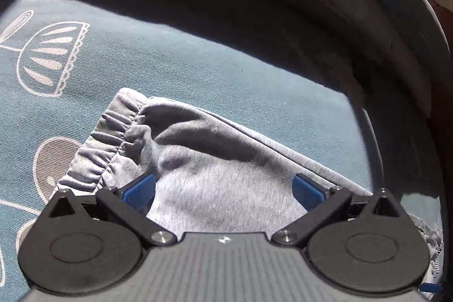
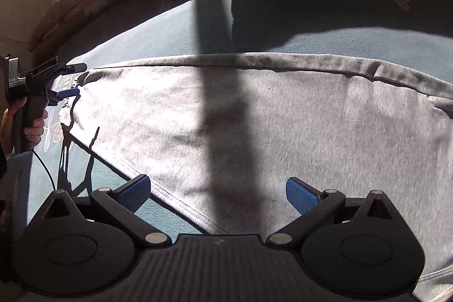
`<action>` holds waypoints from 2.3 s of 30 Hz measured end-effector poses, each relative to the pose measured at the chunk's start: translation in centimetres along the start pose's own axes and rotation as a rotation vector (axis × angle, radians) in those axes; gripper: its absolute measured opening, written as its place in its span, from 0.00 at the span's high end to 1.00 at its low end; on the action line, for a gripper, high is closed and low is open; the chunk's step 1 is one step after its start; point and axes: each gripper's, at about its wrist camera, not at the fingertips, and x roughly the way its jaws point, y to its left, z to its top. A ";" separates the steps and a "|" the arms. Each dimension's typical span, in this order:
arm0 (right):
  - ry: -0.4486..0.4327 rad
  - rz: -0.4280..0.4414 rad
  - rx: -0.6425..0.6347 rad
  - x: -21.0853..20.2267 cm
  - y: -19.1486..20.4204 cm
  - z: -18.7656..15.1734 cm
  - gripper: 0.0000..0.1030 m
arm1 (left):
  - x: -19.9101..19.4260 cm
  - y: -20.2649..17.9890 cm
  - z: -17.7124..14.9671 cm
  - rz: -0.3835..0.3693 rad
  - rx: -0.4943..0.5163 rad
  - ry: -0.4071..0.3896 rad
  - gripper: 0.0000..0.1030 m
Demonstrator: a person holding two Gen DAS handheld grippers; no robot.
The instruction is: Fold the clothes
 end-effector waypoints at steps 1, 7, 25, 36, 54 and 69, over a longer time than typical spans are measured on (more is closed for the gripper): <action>-0.002 -0.003 0.000 -0.1 -0.1 -0.1 0.00 | 0.0 0.5 -0.1 0.022 -0.011 -0.004 0.01; -0.007 -0.017 0.004 -1.1 -1.2 -0.9 0.00 | -1.9 -0.1 -0.8 -0.048 -0.098 -0.029 0.01; -0.047 -0.020 0.018 -3.9 -2.2 -2.5 0.00 | -1.5 -1.0 -4.9 0.238 -0.040 0.044 0.02; -0.084 -0.041 0.017 -6.9 -3.9 -3.4 0.00 | -6.6 -11.1 -9.6 0.264 0.293 -0.015 0.02; 0.079 -0.201 -0.020 -10.3 -11.0 -14.1 0.00 | -4.2 -32.2 -24.1 -0.020 0.741 0.119 0.01; 0.153 -0.238 -0.324 -6.5 -13.7 -19.7 0.00 | -7.6 -37.5 -36.1 -0.088 0.883 0.177 0.01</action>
